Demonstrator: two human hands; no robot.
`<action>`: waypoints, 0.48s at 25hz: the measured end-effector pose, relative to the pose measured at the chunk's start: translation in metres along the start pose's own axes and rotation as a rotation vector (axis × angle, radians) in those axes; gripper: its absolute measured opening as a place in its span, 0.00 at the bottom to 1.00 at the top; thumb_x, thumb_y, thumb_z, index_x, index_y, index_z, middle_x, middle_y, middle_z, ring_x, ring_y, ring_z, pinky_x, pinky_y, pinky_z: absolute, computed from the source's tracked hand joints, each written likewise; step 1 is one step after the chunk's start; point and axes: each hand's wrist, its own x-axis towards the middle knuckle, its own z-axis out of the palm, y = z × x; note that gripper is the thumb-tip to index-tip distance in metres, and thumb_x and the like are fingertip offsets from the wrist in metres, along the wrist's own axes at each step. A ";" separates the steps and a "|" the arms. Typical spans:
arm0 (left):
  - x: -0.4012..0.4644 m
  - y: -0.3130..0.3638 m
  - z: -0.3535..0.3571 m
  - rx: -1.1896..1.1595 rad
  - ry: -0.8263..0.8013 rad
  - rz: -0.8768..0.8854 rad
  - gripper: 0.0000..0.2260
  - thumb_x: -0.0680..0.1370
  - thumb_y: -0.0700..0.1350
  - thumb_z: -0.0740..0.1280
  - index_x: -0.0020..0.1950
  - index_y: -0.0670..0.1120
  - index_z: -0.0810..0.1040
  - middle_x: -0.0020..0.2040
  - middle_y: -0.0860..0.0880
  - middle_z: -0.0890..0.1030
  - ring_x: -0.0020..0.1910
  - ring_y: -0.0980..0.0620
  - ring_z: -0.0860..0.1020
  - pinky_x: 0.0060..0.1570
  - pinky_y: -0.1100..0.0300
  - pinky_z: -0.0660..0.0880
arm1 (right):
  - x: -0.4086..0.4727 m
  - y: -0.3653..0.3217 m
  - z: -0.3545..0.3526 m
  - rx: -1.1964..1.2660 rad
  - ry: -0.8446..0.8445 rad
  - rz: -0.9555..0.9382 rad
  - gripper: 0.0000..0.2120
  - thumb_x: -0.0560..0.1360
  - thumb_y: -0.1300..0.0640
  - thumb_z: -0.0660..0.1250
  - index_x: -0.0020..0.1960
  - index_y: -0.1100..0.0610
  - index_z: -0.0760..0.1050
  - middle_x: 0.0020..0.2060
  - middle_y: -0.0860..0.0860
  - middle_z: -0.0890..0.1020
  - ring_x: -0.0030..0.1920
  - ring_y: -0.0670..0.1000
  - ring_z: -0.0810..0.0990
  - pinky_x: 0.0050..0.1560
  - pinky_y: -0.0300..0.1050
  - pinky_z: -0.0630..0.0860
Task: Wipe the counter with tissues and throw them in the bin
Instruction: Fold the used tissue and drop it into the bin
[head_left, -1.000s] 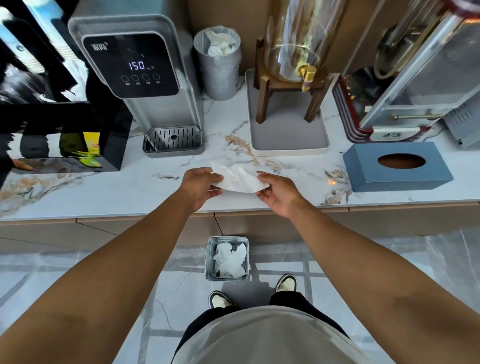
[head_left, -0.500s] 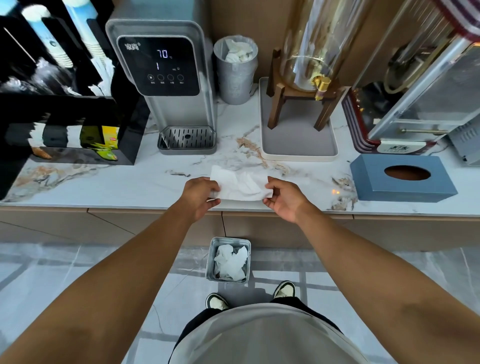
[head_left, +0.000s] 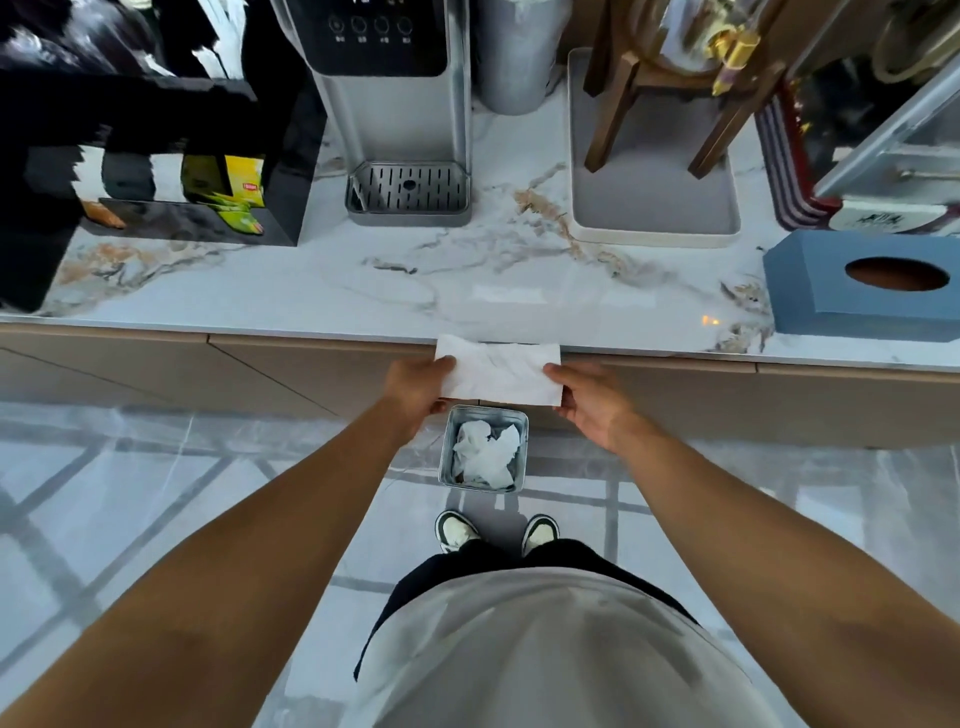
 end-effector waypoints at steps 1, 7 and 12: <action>-0.002 -0.006 -0.002 -0.006 0.023 0.004 0.09 0.77 0.40 0.71 0.37 0.43 0.79 0.34 0.47 0.79 0.31 0.51 0.77 0.26 0.60 0.75 | 0.001 0.006 -0.002 -0.025 0.015 0.002 0.02 0.77 0.61 0.70 0.47 0.56 0.80 0.41 0.52 0.85 0.38 0.49 0.81 0.33 0.40 0.76; -0.012 -0.049 -0.008 0.140 0.139 0.063 0.11 0.76 0.41 0.74 0.33 0.44 0.79 0.28 0.53 0.77 0.26 0.59 0.77 0.30 0.60 0.82 | 0.020 0.046 -0.018 -0.236 0.090 0.000 0.06 0.74 0.58 0.74 0.48 0.59 0.82 0.35 0.54 0.82 0.30 0.47 0.77 0.31 0.39 0.75; 0.017 -0.097 -0.010 0.084 0.113 -0.041 0.06 0.74 0.39 0.76 0.38 0.43 0.82 0.26 0.55 0.81 0.26 0.56 0.80 0.29 0.60 0.82 | 0.046 0.092 -0.032 -0.315 0.133 -0.018 0.05 0.72 0.59 0.76 0.46 0.59 0.84 0.30 0.50 0.82 0.25 0.46 0.77 0.31 0.39 0.78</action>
